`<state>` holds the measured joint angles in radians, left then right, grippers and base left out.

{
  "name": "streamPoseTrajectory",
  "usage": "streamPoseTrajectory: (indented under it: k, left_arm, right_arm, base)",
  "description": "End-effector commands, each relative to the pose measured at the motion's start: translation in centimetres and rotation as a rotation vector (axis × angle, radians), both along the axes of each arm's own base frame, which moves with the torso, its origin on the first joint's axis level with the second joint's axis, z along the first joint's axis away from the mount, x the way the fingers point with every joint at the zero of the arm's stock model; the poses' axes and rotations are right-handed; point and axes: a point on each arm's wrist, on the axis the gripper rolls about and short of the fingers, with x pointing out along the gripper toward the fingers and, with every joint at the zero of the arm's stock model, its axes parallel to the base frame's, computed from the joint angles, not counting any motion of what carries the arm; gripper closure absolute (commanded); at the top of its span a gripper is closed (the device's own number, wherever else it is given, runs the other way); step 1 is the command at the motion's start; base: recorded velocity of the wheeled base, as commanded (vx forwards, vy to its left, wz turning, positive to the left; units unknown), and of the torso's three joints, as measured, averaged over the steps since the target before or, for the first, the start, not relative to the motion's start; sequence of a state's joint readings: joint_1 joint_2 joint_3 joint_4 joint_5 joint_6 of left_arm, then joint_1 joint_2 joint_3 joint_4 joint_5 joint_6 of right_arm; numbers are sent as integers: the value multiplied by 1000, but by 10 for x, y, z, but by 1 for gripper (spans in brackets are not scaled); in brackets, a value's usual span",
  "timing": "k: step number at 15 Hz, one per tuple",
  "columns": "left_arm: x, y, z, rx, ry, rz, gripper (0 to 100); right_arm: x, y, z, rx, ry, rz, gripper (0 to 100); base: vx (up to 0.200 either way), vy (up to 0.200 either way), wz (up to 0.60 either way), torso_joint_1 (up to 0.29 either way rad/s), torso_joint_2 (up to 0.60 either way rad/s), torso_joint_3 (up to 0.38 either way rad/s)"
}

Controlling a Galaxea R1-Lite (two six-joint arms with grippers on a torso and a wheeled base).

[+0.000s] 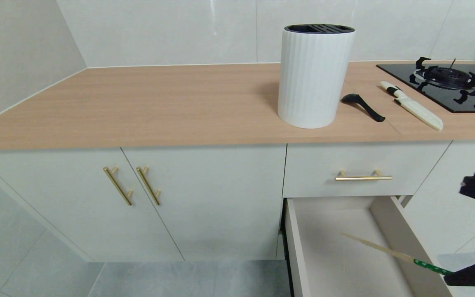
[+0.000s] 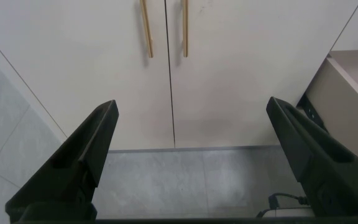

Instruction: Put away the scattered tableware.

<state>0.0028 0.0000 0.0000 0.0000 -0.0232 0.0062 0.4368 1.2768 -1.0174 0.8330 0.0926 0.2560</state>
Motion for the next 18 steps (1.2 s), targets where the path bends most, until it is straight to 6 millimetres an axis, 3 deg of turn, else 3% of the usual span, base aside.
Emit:
streamPoseTrajectory:
  k: [1, 5, 9, 18]
  left_arm:
    - [0, 0, 0, 0, 0, 0, 0]
    - [0, 0, 0, 0, 0, 0, 0]
    - [0, 0, 0, 0, 0, 2, 0]
    - [0, 0, 0, 0, 0, 0, 0]
  right_arm:
    - [34, 15, -31, -51, 136, -10, 100]
    - [54, 15, -50, -32, 122, -52, 100]
    - [58, 16, -60, -23, 98, -52, 100]
    - [57, 13, -54, 1, 30, -68, 100]
  base:
    - [0, 0, 0, 0, 0, 0]
    - [0, 0, 0, 0, 0, 0]
    - [0, 0, 0, -101, 236, 135]
    - [0, 0, 0, -163, 404, 235]
